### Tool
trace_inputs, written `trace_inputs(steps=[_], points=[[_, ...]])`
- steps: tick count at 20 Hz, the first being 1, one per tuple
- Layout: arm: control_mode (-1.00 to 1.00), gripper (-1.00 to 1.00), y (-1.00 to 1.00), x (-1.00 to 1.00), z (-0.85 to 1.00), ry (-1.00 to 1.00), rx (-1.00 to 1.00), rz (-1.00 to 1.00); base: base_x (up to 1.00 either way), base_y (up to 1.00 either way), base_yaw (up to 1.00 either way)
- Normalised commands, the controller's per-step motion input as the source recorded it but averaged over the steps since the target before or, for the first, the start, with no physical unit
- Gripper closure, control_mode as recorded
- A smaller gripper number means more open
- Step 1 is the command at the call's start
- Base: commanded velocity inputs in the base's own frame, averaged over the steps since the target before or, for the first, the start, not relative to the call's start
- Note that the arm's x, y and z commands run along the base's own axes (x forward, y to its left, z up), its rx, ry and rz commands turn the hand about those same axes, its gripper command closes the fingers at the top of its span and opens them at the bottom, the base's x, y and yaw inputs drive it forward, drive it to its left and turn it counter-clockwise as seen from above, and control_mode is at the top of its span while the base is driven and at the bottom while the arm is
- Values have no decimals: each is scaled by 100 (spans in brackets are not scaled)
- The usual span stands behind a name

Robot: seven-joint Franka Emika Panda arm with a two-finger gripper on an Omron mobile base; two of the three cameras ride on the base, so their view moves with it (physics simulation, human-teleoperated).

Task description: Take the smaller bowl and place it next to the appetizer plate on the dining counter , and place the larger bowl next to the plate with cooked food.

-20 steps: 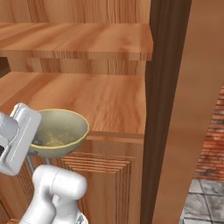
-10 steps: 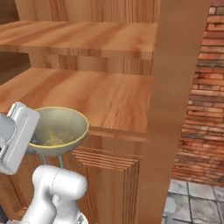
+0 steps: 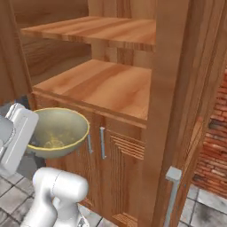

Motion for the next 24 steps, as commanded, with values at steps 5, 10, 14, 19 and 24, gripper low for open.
trace_inputs(steps=[5, 10, 14, 19, 24], points=[[100, 100, 0, 0, 0, 0, 0, 0, -60, 0, 67], [100, 100, 0, 0, 0, 0, 0, 0, -59, 0, 73], [100, 100, 0, 0, 0, 0, 0, 0, -61, 0, 76], [100, 100, 0, 0, 0, 0, 0, 0, -74, 0, 73], [100, 100, 0, 0, 0, 0, 0, 0, -89, 1, 64]])
